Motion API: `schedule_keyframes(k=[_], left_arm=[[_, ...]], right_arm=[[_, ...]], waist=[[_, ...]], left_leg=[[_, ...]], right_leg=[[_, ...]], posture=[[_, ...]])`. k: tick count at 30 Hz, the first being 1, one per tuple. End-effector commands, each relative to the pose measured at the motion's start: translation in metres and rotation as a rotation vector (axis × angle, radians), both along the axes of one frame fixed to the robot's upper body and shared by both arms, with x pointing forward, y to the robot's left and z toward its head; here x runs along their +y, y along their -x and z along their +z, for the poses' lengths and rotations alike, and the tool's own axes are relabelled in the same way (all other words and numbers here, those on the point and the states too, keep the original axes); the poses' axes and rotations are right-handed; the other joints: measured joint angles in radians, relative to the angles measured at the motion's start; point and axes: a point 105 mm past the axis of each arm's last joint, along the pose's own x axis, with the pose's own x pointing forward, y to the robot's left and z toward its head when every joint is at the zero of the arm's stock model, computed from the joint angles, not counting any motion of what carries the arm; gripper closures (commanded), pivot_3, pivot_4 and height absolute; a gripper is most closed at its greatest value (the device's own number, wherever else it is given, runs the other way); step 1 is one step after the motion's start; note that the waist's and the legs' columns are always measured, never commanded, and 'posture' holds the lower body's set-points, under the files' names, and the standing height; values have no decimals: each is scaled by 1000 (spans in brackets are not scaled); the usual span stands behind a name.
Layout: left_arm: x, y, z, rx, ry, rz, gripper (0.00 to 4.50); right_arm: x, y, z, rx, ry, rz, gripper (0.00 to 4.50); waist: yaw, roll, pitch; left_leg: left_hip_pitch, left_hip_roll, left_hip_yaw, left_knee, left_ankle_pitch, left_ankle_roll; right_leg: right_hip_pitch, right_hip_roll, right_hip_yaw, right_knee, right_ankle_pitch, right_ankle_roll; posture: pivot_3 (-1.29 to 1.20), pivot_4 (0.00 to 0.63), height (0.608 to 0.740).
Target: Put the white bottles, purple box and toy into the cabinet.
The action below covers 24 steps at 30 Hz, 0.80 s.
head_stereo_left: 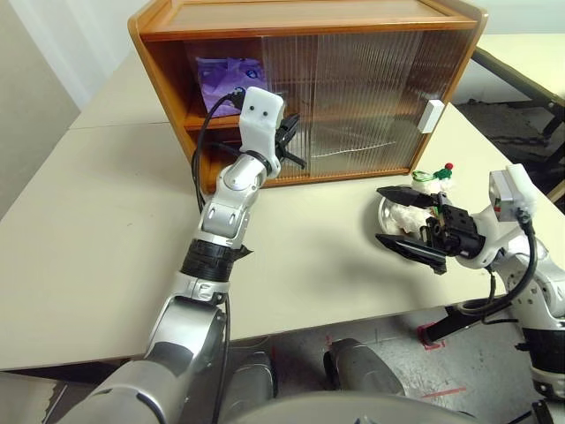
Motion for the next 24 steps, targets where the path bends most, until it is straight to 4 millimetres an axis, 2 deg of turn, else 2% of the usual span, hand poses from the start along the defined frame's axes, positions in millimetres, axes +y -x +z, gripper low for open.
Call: schedule_keyframes(k=[1, 4, 9, 15, 24], left_arm=[[44, -3, -2, 18, 19, 157, 4466], [52, -1, -2, 20, 15, 176, 4466], [62, 2, -1, 17, 6, 203, 4466], [72, 5, 1, 14, 5, 233, 4466], [91, 12, -2, 21, 5, 289, 4466]], right_arm=[[-7, -8, 3, -14, -21, -70, 0], [-9, -14, 1, -21, -25, -126, 0], [-9, -16, -4, -13, 0, -138, 0], [-8, -17, -6, -16, 14, -125, 0], [-9, -18, -7, -12, 21, -111, 0]], waist=[[1, 0, 0], [3, 0, 0], [11, 0, 0], [17, 0, 0], [18, 0, 0]], left_leg=[[0, 0, 0, 0, 0, 0], [0, 0, -2, -1, 0, 0], [0, 0, -7, -5, -6, -11], [0, 0, -8, -10, -6, -11], [1, -1, -5, -10, -4, -11]], right_leg=[[0, 0, 0, 0, 0, 0], [0, 0, 0, 0, 1, -1], [-2, -2, 3, 0, 1, -2], [-5, -1, 19, 0, 2, -4], [-5, 0, 21, 0, 2, -4]], posture=[[-191, 44, 740], [-191, 44, 740], [-180, 40, 740], [-173, 39, 740], [-158, 38, 740]])
